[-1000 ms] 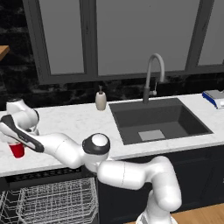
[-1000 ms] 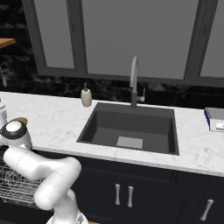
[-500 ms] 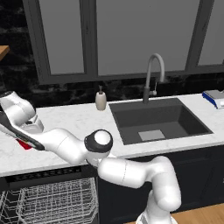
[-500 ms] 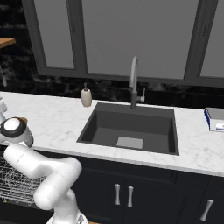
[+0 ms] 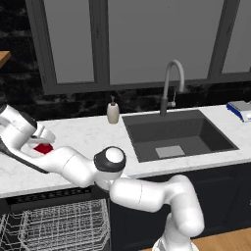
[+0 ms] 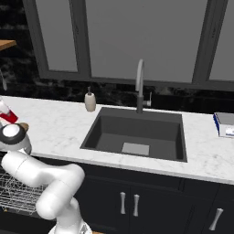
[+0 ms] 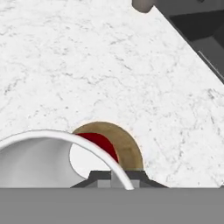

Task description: Pick up the cup and bowl from the counter, place them in the dishwasher, and close the dishwasher door.

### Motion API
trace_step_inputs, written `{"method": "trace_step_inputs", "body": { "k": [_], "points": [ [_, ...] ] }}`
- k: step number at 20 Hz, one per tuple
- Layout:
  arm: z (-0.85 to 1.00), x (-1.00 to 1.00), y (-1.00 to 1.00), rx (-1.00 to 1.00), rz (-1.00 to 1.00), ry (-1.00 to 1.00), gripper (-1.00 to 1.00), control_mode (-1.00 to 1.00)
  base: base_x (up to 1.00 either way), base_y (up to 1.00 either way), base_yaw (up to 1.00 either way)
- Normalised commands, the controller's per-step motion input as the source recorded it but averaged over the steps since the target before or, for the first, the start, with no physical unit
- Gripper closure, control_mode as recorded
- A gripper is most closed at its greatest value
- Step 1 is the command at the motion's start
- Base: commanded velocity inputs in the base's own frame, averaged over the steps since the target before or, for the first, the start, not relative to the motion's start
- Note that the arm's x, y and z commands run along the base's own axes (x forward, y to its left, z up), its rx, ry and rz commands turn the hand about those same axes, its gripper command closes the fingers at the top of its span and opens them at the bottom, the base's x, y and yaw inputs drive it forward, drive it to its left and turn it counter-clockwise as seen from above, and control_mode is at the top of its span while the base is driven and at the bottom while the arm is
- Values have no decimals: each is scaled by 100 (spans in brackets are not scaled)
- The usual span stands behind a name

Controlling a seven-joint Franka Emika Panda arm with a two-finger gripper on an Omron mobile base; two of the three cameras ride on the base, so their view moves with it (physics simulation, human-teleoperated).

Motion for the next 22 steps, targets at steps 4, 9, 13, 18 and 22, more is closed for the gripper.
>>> {"method": "trace_step_inputs", "body": {
  "k": [4,9,13,18,22],
  "points": [
    [-1,-17,-100,42,-4,-23,100,-100,0,0,0],
    [-6,-69,-100,45,2,-9,100,-100,0,0,0],
    [-27,-100,-100,43,4,-2,100,-100,0,0,0],
    [-53,-100,-100,38,3,-1,100,-100,0,0,0],
    [-5,-100,-100,27,6,-6,100,-100,0,0,0]
  ]
}}
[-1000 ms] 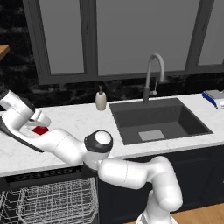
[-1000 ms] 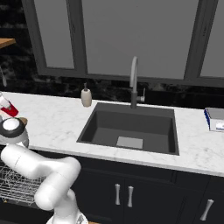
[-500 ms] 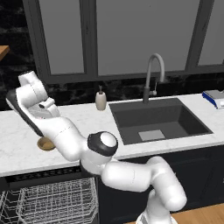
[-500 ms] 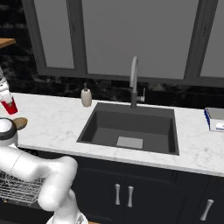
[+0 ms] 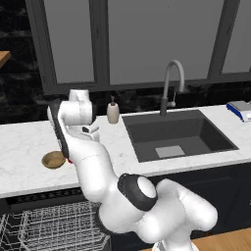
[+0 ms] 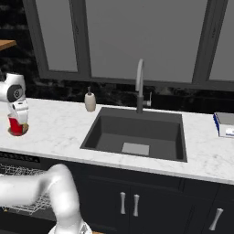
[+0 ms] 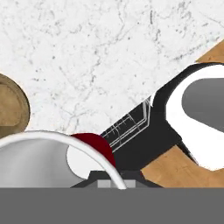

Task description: Pick up the cup and bowl from the counter, place them in the dishwasher, and close the dishwasher door.

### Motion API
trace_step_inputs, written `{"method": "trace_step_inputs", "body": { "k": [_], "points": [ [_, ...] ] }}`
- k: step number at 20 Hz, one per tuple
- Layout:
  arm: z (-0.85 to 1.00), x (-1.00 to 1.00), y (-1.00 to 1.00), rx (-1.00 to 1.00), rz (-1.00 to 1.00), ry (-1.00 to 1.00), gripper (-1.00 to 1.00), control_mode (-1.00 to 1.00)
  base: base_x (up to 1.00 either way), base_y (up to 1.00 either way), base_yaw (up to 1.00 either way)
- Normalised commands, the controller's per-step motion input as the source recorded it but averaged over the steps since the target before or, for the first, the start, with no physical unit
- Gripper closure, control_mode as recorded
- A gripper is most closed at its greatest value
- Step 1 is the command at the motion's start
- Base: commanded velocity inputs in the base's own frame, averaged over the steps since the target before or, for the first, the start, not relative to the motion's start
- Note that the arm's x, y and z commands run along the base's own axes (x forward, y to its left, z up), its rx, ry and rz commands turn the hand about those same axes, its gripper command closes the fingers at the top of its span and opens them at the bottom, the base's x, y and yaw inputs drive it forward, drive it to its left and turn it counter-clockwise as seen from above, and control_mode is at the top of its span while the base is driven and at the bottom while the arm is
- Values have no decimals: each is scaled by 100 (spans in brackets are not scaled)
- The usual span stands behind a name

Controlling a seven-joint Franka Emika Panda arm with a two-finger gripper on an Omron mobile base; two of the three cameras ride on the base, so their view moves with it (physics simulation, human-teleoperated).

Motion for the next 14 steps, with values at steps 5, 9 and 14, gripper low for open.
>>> {"method": "trace_step_inputs", "body": {
  "k": [5,9,14],
  "points": [
    [-5,-100,-93,21,14,-14,100,-100,0,0,0],
    [-24,-100,-20,10,10,-39,100,-100,0,0,0],
    [-17,-100,31,1,12,-50,100,-100,0,0,0]
  ]
}}
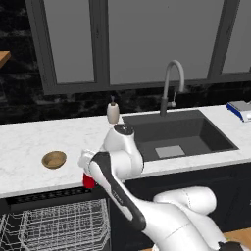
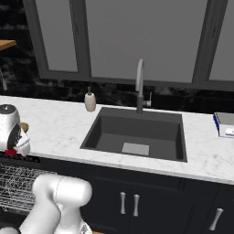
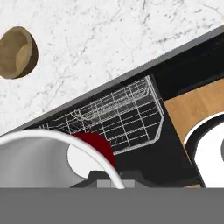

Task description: Pick up the cup and bowl from the counter, place them in the dishwasher, and close the dishwasher door.

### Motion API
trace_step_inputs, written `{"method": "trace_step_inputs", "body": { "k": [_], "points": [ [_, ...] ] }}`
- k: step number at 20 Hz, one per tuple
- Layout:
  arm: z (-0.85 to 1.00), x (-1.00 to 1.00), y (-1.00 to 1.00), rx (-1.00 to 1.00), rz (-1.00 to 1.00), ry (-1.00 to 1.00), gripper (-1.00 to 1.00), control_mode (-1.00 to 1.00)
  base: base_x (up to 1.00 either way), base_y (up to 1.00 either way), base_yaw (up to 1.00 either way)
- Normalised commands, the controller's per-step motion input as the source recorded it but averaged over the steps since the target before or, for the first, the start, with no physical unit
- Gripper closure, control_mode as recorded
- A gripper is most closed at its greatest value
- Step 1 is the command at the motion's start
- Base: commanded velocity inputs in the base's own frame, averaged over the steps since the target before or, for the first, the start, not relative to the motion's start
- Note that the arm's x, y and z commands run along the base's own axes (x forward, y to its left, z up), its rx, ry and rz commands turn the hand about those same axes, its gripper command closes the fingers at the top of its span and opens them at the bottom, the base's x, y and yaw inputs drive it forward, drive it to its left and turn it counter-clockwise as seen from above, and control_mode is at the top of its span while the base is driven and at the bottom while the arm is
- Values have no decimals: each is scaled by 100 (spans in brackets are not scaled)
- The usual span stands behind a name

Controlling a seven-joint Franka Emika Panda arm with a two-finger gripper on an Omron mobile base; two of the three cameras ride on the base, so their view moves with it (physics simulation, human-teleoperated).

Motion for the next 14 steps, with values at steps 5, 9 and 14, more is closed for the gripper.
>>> {"method": "trace_step_inputs", "body": {
  "k": [5,9,14],
  "points": [
    [-12,-72,42,-11,12,-58,100,-100,0,0,0],
    [-46,-27,44,-19,13,-35,100,-100,0,0,0],
    [-31,2,17,-10,17,14,100,-100,0,0,0]
  ]
}}
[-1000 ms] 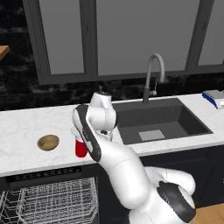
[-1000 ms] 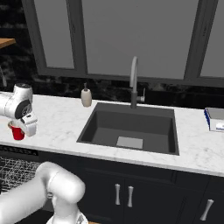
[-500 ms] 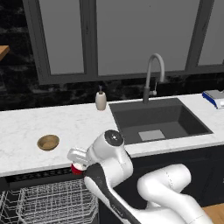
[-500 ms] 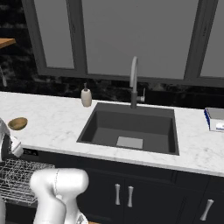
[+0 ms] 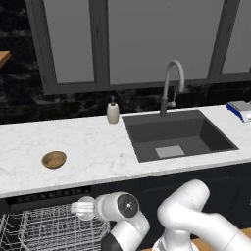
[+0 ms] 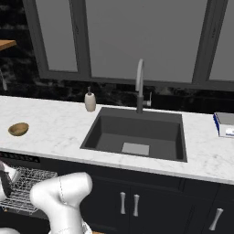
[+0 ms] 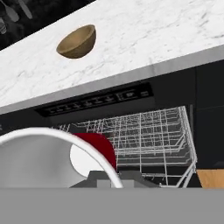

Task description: Pick up the cup and bowl from the counter, place them in the dishwasher, and close the dishwasher door.

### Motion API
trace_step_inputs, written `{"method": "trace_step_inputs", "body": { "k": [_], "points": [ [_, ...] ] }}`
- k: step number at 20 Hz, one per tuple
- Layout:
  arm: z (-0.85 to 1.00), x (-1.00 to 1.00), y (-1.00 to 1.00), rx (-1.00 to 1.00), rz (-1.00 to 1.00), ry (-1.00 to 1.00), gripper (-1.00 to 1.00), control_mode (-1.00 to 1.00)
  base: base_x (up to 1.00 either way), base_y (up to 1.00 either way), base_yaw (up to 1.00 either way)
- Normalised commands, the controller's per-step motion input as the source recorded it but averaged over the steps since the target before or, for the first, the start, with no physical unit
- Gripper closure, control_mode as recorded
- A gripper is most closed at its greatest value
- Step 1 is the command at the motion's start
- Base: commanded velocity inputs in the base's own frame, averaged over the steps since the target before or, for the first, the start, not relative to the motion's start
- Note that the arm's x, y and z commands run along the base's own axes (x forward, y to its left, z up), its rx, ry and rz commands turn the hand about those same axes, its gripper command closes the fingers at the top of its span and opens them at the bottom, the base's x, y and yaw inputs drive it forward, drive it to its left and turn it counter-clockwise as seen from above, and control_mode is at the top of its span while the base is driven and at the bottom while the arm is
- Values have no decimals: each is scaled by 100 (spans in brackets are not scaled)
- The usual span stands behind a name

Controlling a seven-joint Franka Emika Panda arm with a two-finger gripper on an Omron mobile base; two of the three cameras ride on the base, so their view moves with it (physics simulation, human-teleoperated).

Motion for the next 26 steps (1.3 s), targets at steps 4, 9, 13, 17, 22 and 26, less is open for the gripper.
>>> {"method": "trace_step_inputs", "body": {
  "k": [4,9,13,17,22,26],
  "points": [
    [-45,4,22,-14,17,10,100,-100,0,0,0],
    [-41,0,49,-23,16,6,100,-100,0,0,0],
    [-23,0,44,-22,1,1,100,-100,0,0,0],
    [-34,0,21,-12,0,0,100,-100,0,0,0],
    [-53,0,1,-2,0,-9,100,-100,0,0,0],
    [-49,4,0,0,0,-2,100,-100,0,0,0]
  ]
}}
